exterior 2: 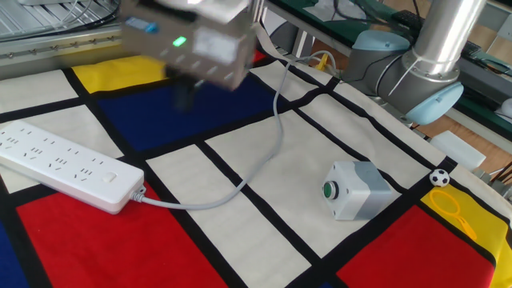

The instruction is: Turn on the power strip by pressing the button

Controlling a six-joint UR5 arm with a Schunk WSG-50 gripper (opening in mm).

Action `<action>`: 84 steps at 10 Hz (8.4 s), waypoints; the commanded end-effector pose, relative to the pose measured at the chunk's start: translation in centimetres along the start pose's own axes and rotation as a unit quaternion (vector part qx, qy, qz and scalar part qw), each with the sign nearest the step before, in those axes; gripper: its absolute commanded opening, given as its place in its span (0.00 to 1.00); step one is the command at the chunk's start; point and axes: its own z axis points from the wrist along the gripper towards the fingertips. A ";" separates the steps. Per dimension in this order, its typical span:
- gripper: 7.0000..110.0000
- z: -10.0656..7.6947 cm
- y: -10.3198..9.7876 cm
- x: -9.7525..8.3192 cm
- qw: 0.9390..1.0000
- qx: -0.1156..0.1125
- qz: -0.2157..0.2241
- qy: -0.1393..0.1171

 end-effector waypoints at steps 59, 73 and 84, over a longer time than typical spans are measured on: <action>0.79 9.2 0.6 -3.6 0.999 -0.029 0.042 -0.009; 0.79 9.5 0.6 -3.5 0.999 -0.030 0.042 -0.007; 0.79 8.9 0.7 -3.6 0.999 -0.028 0.045 -0.006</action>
